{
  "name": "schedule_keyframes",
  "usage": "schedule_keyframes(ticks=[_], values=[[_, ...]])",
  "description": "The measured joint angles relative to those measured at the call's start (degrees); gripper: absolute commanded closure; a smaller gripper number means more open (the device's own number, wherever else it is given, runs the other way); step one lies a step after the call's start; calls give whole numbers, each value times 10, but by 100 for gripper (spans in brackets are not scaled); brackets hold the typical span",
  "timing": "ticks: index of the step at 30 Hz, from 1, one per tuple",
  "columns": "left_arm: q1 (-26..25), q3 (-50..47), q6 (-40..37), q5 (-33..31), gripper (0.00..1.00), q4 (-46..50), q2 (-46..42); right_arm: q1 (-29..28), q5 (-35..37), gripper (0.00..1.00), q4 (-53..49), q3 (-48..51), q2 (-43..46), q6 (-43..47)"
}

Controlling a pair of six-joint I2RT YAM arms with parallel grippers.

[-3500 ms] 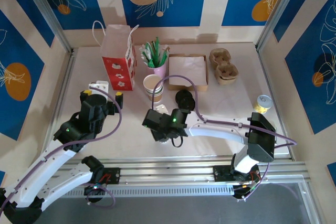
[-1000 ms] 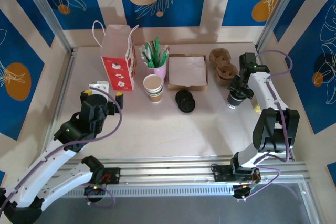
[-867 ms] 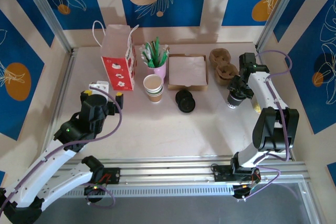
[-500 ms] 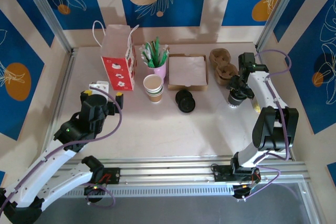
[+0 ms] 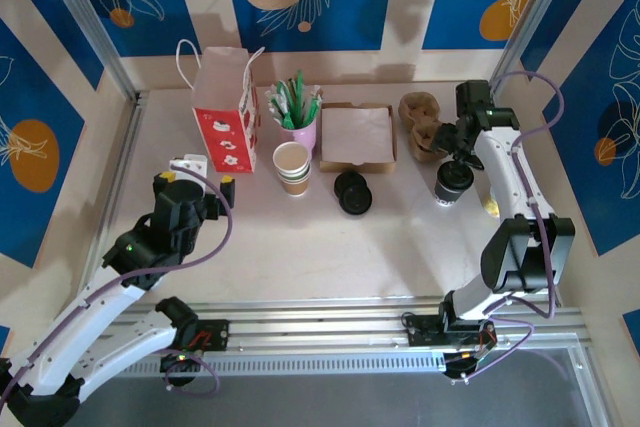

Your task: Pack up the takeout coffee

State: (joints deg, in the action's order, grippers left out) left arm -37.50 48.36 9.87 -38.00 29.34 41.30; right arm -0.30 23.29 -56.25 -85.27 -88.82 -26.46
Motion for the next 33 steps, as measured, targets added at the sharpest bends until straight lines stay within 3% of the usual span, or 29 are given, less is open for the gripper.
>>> schedule_keyframes(ticks=[5,13,21,33], values=[[0,0,0,0,0,0,0,-45,-28,23,-10,-52,-3,-37],[0,0,0,0,0,0,0,-75,-54,30,-19,-53,-34,-174],[0,-1,0,0,0,-1,0,-77,-56,38,-12,-69,-61,-267],[0,-1,0,2,0,-2,0,-49,-51,45,-26,-96,-140,-335]])
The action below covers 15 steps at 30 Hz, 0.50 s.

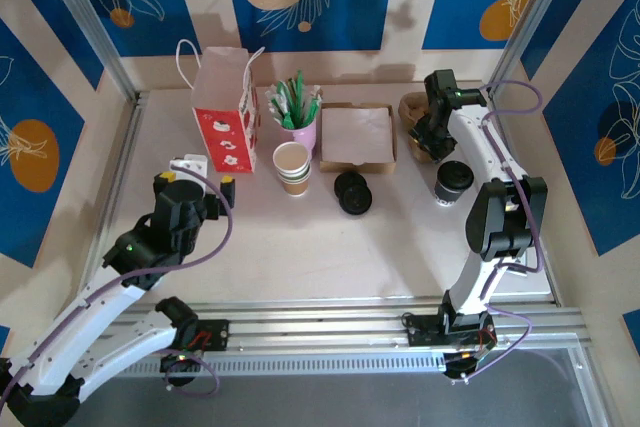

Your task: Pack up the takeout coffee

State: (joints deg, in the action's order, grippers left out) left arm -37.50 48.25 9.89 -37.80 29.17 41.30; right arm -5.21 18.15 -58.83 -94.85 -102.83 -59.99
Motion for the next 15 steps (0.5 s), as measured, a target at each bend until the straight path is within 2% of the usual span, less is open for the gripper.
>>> schedule_keyframes(ticks=[15], values=[[0,0,0,2,0,0,0,27,-21,48,16,-19,-40,-43]])
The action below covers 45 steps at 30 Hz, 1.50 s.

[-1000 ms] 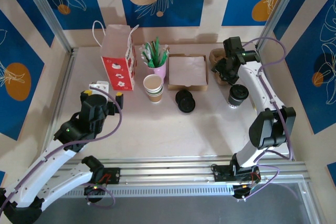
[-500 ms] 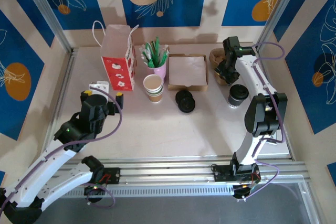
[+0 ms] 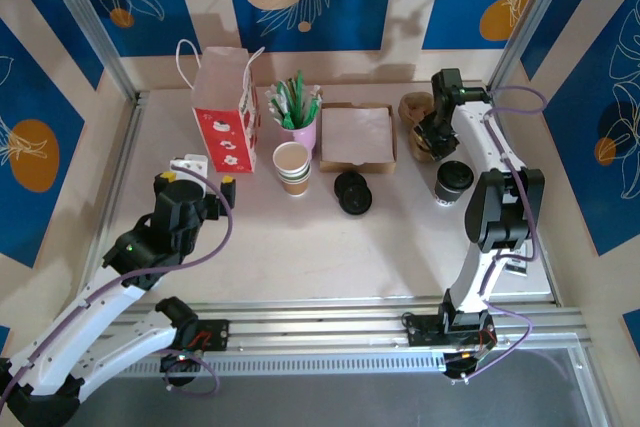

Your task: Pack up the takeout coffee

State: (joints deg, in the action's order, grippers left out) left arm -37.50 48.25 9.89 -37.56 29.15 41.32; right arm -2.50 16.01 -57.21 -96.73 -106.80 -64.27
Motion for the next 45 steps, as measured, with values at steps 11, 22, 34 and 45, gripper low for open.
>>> schedule_keyframes(ticks=[11,22,34,45], values=[[0,0,0,0,0,0,0,0,0,50,1,-23,-26,-11],[4,0,0,3,0,-4,0,4,-13,50,12,-25,-35,-44],[7,0,0,13,0,-4,0,11,-20,52,28,-25,-41,-79],[13,0,0,20,0,-4,0,11,-26,53,34,-25,-64,-95]])
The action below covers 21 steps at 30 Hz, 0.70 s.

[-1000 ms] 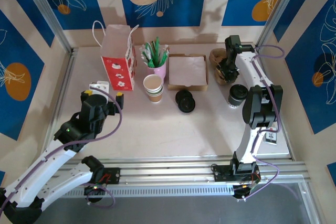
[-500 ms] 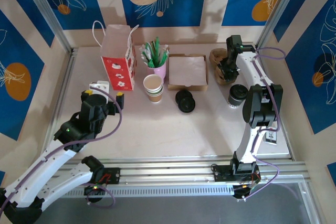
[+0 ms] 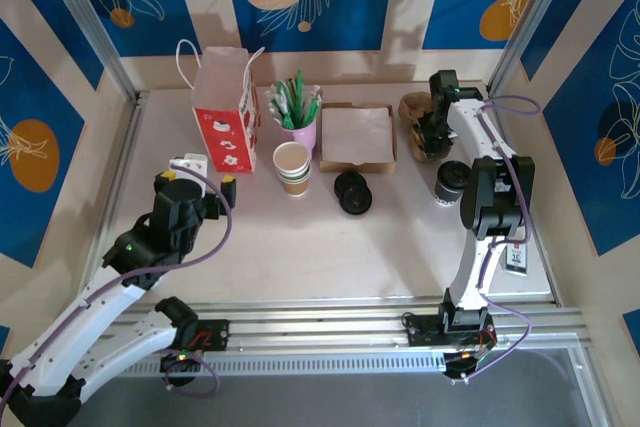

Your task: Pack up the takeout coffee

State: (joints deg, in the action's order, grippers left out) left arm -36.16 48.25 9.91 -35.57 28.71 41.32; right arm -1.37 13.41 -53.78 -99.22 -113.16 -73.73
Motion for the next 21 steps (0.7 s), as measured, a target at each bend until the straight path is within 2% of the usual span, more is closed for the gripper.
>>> schedule_keyframes(ticks=[21], values=[[6,0,0,11,0,0,0,9,7,56,10,-1,-17,-14]])
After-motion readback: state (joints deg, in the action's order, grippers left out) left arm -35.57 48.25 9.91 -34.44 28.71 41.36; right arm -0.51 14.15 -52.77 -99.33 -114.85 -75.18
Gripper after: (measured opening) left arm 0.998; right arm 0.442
